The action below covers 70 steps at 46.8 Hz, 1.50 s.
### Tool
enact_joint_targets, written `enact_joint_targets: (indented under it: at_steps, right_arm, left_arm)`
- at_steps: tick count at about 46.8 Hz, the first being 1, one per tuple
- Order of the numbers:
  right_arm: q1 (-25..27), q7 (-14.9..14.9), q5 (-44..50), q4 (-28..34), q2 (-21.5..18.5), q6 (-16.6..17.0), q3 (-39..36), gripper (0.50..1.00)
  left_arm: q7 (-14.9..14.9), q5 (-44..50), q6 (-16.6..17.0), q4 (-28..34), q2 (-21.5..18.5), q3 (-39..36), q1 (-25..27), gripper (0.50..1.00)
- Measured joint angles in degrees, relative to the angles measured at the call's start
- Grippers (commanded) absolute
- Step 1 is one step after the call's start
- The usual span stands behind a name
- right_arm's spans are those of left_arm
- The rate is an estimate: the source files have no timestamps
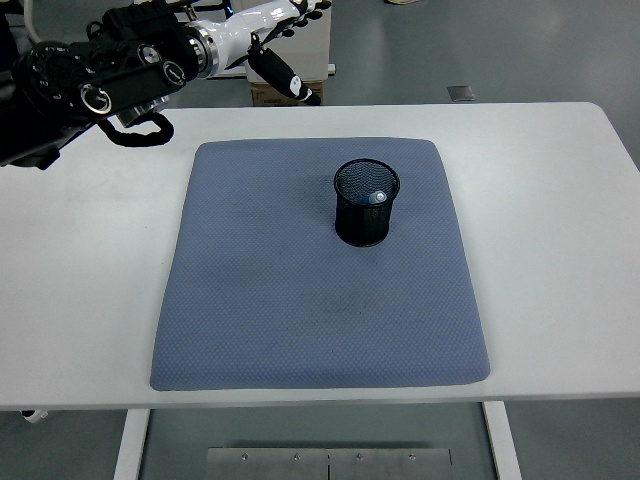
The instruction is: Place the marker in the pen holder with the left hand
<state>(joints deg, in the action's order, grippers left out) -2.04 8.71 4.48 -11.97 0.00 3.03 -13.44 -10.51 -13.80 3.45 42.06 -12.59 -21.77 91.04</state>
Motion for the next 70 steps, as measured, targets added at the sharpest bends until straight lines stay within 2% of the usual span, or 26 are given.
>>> enact_joint_targets:
  at_steps: [5,10,13,17,24,29,34,40,53,70]
  right_arm:
    - [0.02,0.00,0.00,0.02,0.00,0.00,0.00,1.000]
    - [0.03,0.00,0.00,-0.04,0.00,0.02,-0.01,1.000]
    - [0.02,-0.01,0.00,-0.02,0.00,0.02,0.00,1.000]
    - [0.02,0.00,0.00,0.00,0.00,0.03,-0.01,1.000]
    - [0.01,0.01,0.00,-0.01,0.00,0.03,0.00,1.000]
    - [0.02,0.01,0.00,0.00,0.00,0.02,-0.01,1.000]
    - [0.03,-0.02,0.00,-0.01,-0.01,0.01,-0.01,1.000]
    - [0.02,0.00,0.00,-0.03,0.00,0.01,0.00,1.000]
    - [0.02,-0.01,0.00,-0.03,0.00,0.03,-0.01,1.000]
    - [0.02,-0.01,0.19,-0.06,0.00,0.03,0.14,1.000]
  left_arm:
    - [-0.87,2.67,5.93,-1.27,-0.82,6.79,-7.41,1.000]
    - [-4.98,3.98,8.17,-2.06,-1.85,16.68,-14.08,1.000]
    - [-6.95,4.06,7.54,-2.31,-2.35,22.62,-17.01,1.000]
    - [-7.39,4.11,5.97,-2.36,-3.44,28.19,-19.94,1.000]
    - [-7.51,5.16,-0.28,-2.51,-5.74,35.59,-24.37,1.000]
    - [-7.61,7.73,-6.74,-2.61,-8.34,41.22,-29.20,1.000]
    - [-7.65,10.82,-10.55,-2.62,-10.49,45.70,-32.75,1.000]
    - [-7.66,12.92,-11.08,-2.62,-13.08,47.55,-36.34,1.000]
    - [-8.53,13.34,-11.13,-2.59,-13.73,51.00,-42.15,1.000]
    - [-8.88,13.25,-10.98,-2.52,-14.04,52.10,-43.44,1.000]
